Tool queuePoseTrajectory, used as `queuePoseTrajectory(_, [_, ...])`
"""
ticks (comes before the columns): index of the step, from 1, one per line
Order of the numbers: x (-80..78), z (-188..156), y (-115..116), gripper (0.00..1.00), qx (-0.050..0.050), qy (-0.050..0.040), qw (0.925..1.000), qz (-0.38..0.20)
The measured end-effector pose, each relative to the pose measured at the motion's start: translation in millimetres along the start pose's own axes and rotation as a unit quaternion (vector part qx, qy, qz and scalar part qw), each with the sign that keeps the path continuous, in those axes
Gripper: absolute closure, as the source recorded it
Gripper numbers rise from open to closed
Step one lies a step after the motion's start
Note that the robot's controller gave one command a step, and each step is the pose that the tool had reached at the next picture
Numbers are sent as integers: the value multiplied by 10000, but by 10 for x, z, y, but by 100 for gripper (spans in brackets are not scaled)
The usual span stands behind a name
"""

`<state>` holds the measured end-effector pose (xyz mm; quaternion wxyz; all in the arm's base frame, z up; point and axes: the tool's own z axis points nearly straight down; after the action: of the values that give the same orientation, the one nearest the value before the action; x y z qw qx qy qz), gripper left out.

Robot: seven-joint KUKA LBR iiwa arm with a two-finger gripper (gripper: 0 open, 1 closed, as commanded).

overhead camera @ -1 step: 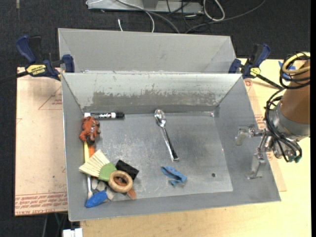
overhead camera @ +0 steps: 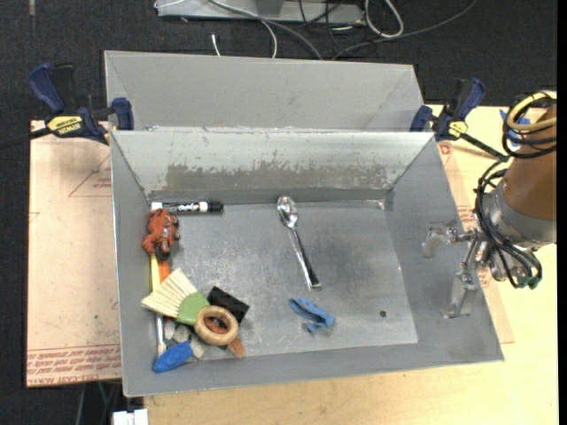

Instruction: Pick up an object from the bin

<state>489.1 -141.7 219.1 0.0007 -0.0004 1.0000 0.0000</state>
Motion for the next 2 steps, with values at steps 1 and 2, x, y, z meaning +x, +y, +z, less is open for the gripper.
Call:
queuePoseTrajectory(1, [-52,917,782,0,-1,-16,9985,-554])
queuePoseTrajectory(2, [41,737,45,0,22,-45,9974,-712])
